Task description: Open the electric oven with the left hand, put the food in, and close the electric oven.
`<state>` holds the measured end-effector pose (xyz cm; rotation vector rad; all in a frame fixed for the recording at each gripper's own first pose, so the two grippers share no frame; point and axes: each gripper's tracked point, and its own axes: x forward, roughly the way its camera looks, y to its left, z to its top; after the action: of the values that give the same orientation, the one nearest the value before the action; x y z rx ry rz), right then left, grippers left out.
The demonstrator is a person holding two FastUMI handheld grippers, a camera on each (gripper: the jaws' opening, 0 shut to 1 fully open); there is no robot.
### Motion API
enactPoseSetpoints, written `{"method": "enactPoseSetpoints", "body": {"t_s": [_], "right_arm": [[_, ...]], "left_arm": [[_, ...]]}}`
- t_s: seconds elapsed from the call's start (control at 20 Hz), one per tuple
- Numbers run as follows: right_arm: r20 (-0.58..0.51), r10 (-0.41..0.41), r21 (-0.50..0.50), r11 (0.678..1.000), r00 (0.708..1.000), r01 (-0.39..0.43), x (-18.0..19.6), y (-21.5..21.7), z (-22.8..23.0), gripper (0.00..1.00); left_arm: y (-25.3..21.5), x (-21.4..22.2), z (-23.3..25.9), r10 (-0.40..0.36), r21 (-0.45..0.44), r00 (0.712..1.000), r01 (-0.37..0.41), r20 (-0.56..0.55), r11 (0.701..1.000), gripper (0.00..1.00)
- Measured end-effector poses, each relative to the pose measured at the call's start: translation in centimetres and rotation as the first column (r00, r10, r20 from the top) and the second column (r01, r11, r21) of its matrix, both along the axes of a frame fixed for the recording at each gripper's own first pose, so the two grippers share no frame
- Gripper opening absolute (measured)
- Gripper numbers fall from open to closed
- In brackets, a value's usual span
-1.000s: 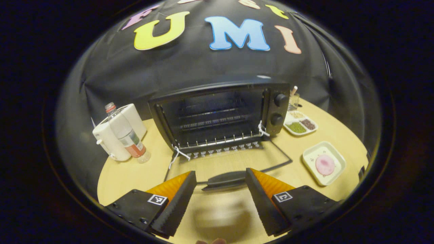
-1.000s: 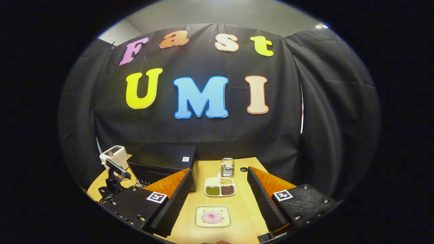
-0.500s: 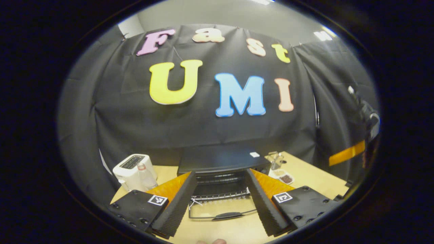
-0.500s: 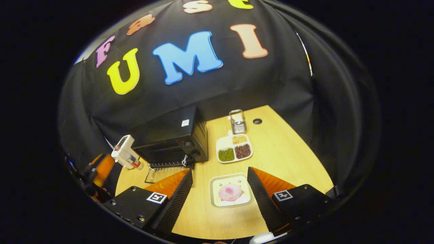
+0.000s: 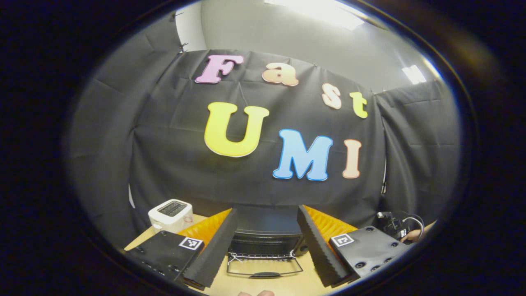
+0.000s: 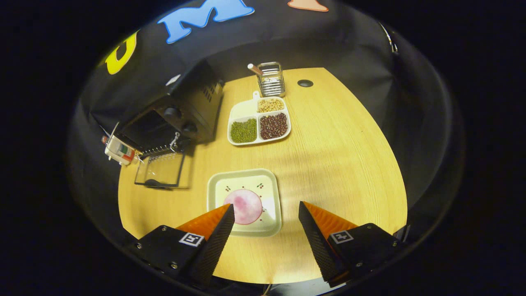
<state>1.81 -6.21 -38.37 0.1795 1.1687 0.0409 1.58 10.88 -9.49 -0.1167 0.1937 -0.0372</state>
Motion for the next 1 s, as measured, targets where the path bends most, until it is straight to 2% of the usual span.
{"method": "enactPoseSetpoints", "body": {"t_s": [0.1, 0.35, 0.4, 0.6, 0.65, 0.7, 0.75, 0.95, 1.0], "right_arm": [[-0.064, 0.003, -0.007, 1.000, 0.998, -0.004, 0.6, -0.3, -2.6, 0.91], [-0.191, 0.037, -0.055, 0.997, 0.981, -0.048, 1.7, -1.5, -6.5, 0.89], [-0.205, 0.041, -0.048, 0.998, 0.978, -0.052, 1.7, -1.2, -6.8, 0.78], [-0.249, 0.074, -0.103, 0.989, 0.966, -0.103, 1.8, -0.7, -8.4, 0.78], [-0.259, 0.073, -0.123, 0.987, 0.963, -0.108, 1.9, -0.6, -8.0, 0.60], [-0.270, 0.067, -0.133, 0.985, 0.961, -0.106, 1.8, -0.4, -8.2, 0.47], [-0.275, 0.067, -0.149, 0.982, 0.959, -0.111, 1.9, -0.4, -8.0, 0.47], [-0.282, 0.096, -0.232, 0.959, 0.954, -0.165, 1.8, -0.3, -7.9, 0.47], [-0.267, 0.116, -0.206, 0.963, 0.957, -0.174, 2.0, 0.6, -7.7, 0.47]], "left_arm": [[0.8, -0.5, -0.5, 0.042, 0.026, 0.999, -0.042, -0.024, 0.999, 0.97], [1.3, -1.7, -1.7, 0.113, 0.064, 0.990, -0.108, -0.080, 0.992, 0.97], [1.4, -1.9, -1.7, 0.123, 0.071, 0.989, -0.117, -0.082, 0.991, 0.98], [1.7, -2.1, -2.5, 0.154, 0.069, 0.983, -0.148, -0.102, 0.987, 0.97], [1.7, -2.1, -2.9, 0.155, 0.062, 0.982, -0.149, -0.110, 0.987, 0.97], [1.6, -2.0, -3.1, 0.156, 0.055, 0.981, -0.151, -0.116, 0.987, 0.97], [1.6, -1.9, -3.2, 0.158, 0.052, 0.980, -0.153, -0.119, 0.987, 1.00], [1.3, -1.6, -4.1, 0.155, 0.040, 0.979, -0.151, -0.135, 0.988, 1.00], [1.3, -1.5, -4.3, 0.154, 0.038, 0.978, -0.150, -0.138, 0.988, 0.99]]}}
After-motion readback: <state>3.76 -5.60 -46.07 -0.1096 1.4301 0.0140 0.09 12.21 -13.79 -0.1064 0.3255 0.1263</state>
